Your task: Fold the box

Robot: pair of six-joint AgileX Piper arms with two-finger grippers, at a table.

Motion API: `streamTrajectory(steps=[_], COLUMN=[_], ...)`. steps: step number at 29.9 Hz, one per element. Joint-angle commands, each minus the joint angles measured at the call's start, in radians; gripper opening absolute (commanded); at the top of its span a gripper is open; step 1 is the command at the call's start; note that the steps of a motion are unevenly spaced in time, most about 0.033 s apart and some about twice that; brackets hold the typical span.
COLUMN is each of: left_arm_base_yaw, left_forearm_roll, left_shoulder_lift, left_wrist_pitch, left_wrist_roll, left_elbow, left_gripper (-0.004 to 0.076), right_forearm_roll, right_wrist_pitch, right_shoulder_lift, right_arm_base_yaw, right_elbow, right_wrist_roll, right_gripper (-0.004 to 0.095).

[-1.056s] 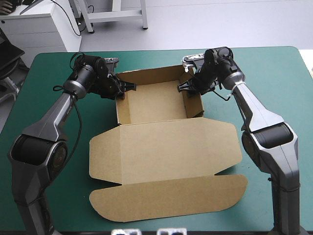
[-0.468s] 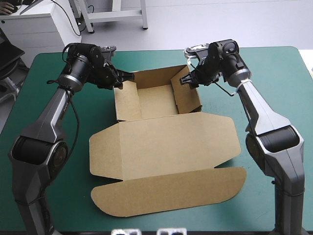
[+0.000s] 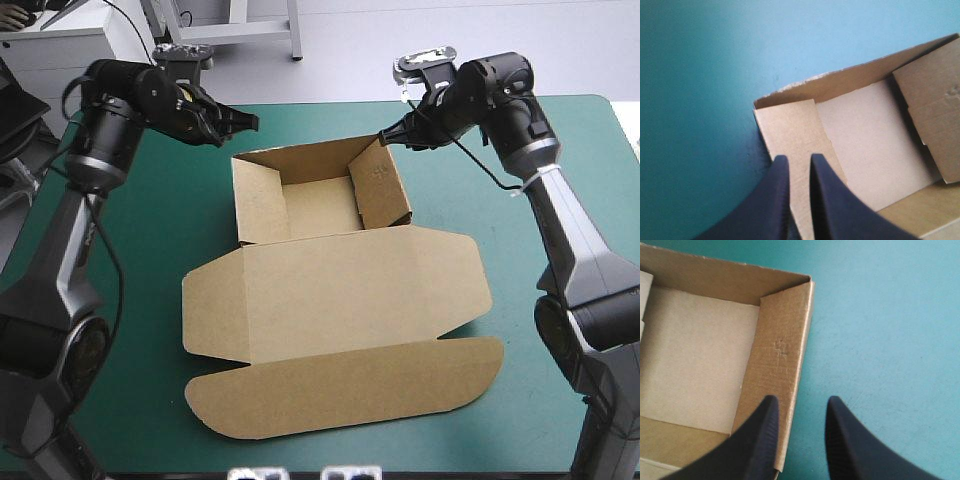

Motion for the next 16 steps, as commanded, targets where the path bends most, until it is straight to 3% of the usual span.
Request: streamTrajectory(steps=[1, 7, 11, 14, 16], left_arm_base_yaw=[-0.001, -0.001, -0.001, -0.001, -0.001], left_forearm_roll=[0.002, 0.13, 0.145, 0.153, 0.194], left_shoulder_lift=[-0.164, -0.306, -0.407, -0.489, -0.551], left_wrist_pitch=[0.048, 0.048, 0.048, 0.048, 0.044], left_wrist_roll=[0.089, 0.092, 0.092, 0.092, 0.084], left_elbow=[-0.037, -0.015, 0.097, 0.233, 0.346], left_gripper=[-0.0009, -0.0008, -0.0008, -0.0008, -0.0008], right_forearm_roll=[-0.011, -0.02, -0.02, -0.004, 0.012], right_wrist_pitch=[0.005, 0.005, 0.005, 0.005, 0.005], right_shoulder_lift=[-0.102, -0.104, -0.082, -0.067, -0.057], right_arm_base_yaw=[-0.004, -0.004, -0.004, -0.004, -0.004], right_elbow=[-0.032, -0.032, -0.032, -0.025, -0.018], right_wrist_roll=[-0.052, -0.041, -0.059, -0.099, -0.111], right_gripper=[-0.0022, -0.002, 0.0005, 0.0102, 0.0223])
